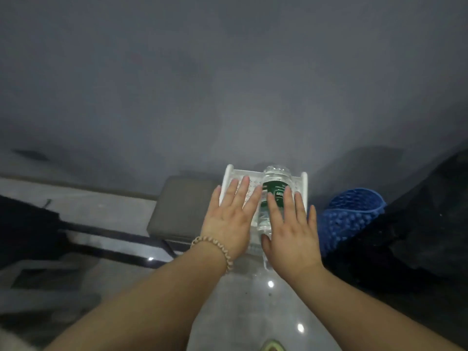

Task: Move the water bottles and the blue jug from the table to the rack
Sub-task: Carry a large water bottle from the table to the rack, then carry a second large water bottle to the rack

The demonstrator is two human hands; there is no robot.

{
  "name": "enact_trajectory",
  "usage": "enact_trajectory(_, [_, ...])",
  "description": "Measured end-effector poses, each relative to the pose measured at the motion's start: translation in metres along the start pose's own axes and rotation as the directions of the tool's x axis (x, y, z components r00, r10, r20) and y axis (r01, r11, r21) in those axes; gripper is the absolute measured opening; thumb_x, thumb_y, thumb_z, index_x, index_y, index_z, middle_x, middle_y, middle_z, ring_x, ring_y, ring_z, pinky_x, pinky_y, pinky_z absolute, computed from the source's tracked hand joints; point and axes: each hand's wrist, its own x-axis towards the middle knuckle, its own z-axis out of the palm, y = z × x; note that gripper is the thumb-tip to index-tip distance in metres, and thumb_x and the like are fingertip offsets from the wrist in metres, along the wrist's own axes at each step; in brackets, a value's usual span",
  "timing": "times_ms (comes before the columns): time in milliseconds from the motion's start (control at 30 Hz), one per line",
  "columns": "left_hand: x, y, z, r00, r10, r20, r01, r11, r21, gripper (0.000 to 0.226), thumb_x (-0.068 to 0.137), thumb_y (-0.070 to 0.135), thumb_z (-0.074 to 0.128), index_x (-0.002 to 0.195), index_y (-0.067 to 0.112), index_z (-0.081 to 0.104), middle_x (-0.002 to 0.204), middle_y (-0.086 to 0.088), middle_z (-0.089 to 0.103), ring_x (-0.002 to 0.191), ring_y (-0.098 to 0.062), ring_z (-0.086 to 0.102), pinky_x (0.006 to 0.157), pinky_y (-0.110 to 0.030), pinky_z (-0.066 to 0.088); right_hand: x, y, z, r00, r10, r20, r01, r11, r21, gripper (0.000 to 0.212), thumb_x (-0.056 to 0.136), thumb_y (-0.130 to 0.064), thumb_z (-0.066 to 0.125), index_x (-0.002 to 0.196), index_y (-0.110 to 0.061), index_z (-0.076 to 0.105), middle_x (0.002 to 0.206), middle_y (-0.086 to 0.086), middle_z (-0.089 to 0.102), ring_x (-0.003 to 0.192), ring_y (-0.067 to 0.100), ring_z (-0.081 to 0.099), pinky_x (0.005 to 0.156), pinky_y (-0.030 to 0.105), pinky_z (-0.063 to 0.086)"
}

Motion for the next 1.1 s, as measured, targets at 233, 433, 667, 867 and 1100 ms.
enact_trajectory(233, [-0.132, -0.076, -0.055, 0.944, -0.322, -0.072, 0.325, 0.945, 0.028, 0.084, 0.092, 0.025, 0.045, 0.146, 0.025, -0.02, 0.155, -0.006, -0.023, 0.142, -0.023, -0.019, 0.111, -0.046, -0.013, -0.033, -0.118, -0.055, 0.964, -0.241, -0.113, 0.254, 0.96, 0.117, 0.094, 0.066, -0.034, 0.078, 0.144, -0.014, 0.031, 0.149, 0.022, 0.029, 0.137, 0.038, 0.029, 0.107, 0.057, 0.022])
enact_trajectory(433, [-0.29, -0.125, -0.085, 0.829, -0.54, -0.149, 0.553, 0.831, 0.064, 0.083, 0.094, 0.028, 0.041, 0.142, 0.026, -0.026, 0.153, -0.005, -0.028, 0.141, -0.023, -0.023, 0.111, -0.047, -0.014, -0.112, -0.245, -0.103, 0.875, -0.452, -0.176, 0.482, 0.851, 0.208, 0.096, 0.066, -0.036, 0.078, 0.144, -0.015, 0.027, 0.15, 0.022, 0.027, 0.138, 0.037, 0.027, 0.106, 0.06, 0.025])
enact_trajectory(667, [-0.538, -0.154, -0.103, 0.674, -0.7, -0.234, 0.731, 0.678, 0.075, 0.081, 0.095, 0.034, 0.042, 0.144, 0.027, -0.022, 0.155, -0.005, -0.023, 0.142, -0.025, -0.019, 0.115, -0.051, -0.004, -0.289, -0.396, -0.148, 0.704, -0.676, -0.218, 0.71, 0.662, 0.238, 0.082, 0.091, -0.044, 0.048, 0.148, -0.026, -0.008, 0.157, 0.011, -0.014, 0.142, 0.026, -0.015, 0.112, 0.049, -0.009])
enact_trajectory(867, [-0.771, -0.18, -0.1, 0.518, -0.808, -0.281, 0.853, 0.513, 0.1, 0.082, 0.094, 0.036, 0.044, 0.145, 0.028, -0.02, 0.157, -0.006, -0.018, 0.144, -0.028, -0.012, 0.113, -0.048, -0.008, -0.446, -0.522, -0.165, 0.549, -0.808, -0.214, 0.83, 0.497, 0.253, 0.085, 0.091, -0.045, 0.046, 0.147, -0.028, -0.016, 0.155, 0.008, -0.023, 0.139, 0.023, -0.025, 0.113, 0.049, -0.011])
enact_trajectory(1100, [-0.922, -0.235, -0.077, 0.314, -0.92, -0.235, 0.944, 0.329, -0.027, 0.101, 0.062, 0.032, 0.077, 0.146, 0.023, 0.021, 0.153, -0.012, 0.026, 0.139, -0.032, 0.027, 0.109, -0.05, 0.015, -0.537, -0.645, -0.174, 0.405, -0.889, -0.214, 0.906, 0.36, 0.221, 0.088, 0.087, -0.042, 0.054, 0.148, -0.028, -0.008, 0.157, 0.009, -0.014, 0.143, 0.027, -0.012, 0.11, 0.047, -0.013])
